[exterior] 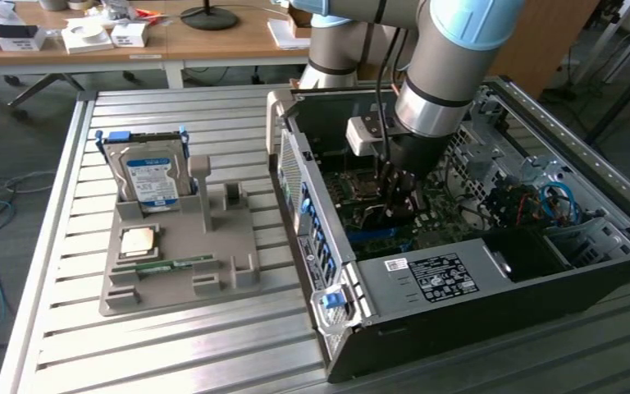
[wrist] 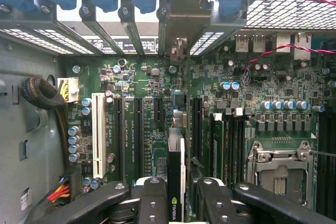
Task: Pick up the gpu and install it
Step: 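Insert the gpu into the slot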
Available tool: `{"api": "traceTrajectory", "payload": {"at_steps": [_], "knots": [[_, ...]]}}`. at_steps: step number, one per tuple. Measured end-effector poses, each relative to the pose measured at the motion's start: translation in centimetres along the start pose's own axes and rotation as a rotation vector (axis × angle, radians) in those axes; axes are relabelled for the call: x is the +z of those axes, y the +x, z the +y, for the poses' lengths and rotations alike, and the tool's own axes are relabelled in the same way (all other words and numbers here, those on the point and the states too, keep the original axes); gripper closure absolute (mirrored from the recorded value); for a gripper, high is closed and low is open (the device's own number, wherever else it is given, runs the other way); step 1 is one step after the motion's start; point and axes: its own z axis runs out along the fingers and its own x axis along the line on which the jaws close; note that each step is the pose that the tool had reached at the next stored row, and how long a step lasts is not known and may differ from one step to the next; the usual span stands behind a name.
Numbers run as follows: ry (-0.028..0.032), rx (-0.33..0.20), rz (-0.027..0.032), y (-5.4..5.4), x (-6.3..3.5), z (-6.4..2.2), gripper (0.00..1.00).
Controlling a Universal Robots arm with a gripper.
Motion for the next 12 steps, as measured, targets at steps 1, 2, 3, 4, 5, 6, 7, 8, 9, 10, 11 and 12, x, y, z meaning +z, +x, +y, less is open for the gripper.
{"api": "traceTrajectory", "payload": {"at_steps": [1, 2, 3, 4, 5, 6, 7, 8, 9, 10, 11, 12], "knots": [[0.0001, 0.003, 0.0, 0.0, 0.0, 0.0, 0.73], [0.0003, 0.007, -0.0001, 0.0, 0.0, 0.0, 0.73], [0.0005, 0.01, -0.0002, 0.0, 0.01, 0.0, 0.73], [0.0006, 0.013, -0.0002, 0.0, 0.01, 0.0, 0.73], [0.0007, 0.015, -0.0004, 0.0, 0.01, 0.0, 0.73], [0.0008, 0.016, -0.0004, 0.0, 0.01, 0.0, 0.73], [0.0008, 0.017, -0.0004, 0.0, 0.01, 0.0, 0.73], [0.0009, 0.018, -0.0005, 0.0, 0.01, 0.0, 0.73], [0.0009, 0.019, -0.0004, 0.0, 0.01, 0.0, 0.73], [0.0008, 0.019, -0.0004, 0.0, 0.01, 0.0, 0.73], [0.0009, 0.019, -0.0004, 0.0, 0.01, 0.0, 0.73], [0.0009, 0.019, -0.0004, 0.0, 0.01, 0.0, 0.73]]}}
